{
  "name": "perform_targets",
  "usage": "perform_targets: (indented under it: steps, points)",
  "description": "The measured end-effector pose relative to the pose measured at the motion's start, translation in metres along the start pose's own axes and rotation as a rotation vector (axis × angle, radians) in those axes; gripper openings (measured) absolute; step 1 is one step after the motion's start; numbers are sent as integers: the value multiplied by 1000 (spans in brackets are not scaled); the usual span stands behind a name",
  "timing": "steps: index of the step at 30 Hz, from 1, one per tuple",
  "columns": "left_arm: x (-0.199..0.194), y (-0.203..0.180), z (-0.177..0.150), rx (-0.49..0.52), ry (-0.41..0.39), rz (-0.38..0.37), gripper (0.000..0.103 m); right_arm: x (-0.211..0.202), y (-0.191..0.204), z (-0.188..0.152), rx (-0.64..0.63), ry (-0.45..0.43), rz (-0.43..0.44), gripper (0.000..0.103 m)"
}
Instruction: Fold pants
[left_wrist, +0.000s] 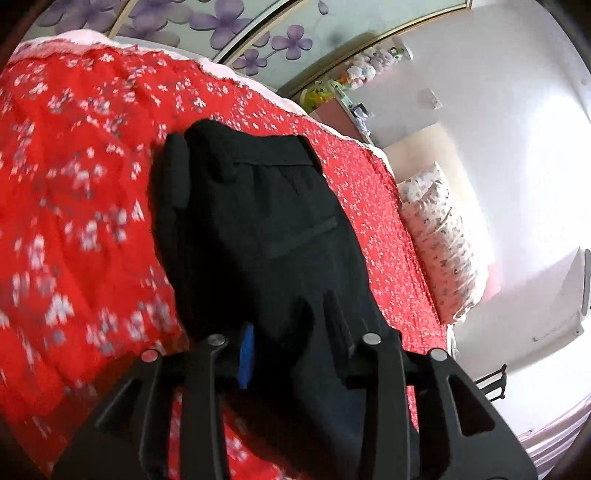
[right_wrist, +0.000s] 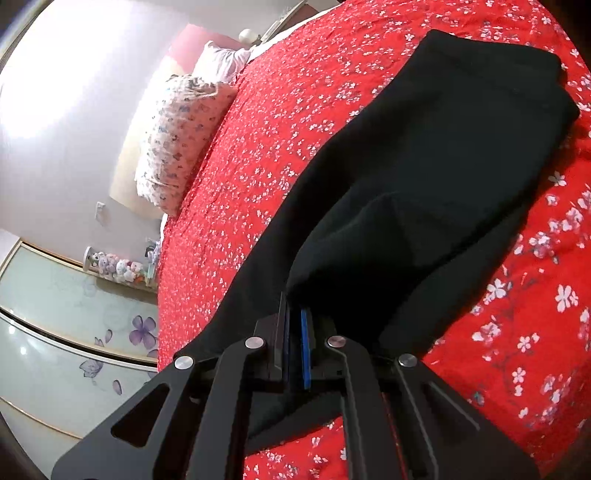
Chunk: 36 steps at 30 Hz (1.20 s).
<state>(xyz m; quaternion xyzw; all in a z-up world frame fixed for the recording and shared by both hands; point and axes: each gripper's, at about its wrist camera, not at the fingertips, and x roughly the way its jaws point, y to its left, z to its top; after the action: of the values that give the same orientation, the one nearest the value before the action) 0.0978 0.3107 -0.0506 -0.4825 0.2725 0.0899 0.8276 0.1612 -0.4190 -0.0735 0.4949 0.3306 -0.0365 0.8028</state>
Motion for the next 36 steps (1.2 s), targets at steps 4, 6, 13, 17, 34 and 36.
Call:
perform_targets:
  steps: [4, 6, 13, 17, 34, 36]
  points:
    - [-6, 6, 3, 3, -27, 53, 9, 0, 3, 0, -4, 2, 9, 5]
    - [-12, -3, 1, 20, -66, 78, 8, -2, 6, 2, -8, -3, 22, 5]
    - [-16, -8, -12, 70, -85, 191, 12, -4, -8, 6, -40, 25, -60, 5]
    - [-17, -1, -14, 58, -85, 186, 18, 5, -11, 4, -78, 147, -137, 13]
    - [-50, -99, -87, 457, -176, 60, 80, -107, -43, 117, -134, -186, -189, 35]
    - [-35, -110, -103, 523, -114, 57, 81, -95, -53, 124, -121, -175, -236, 35]
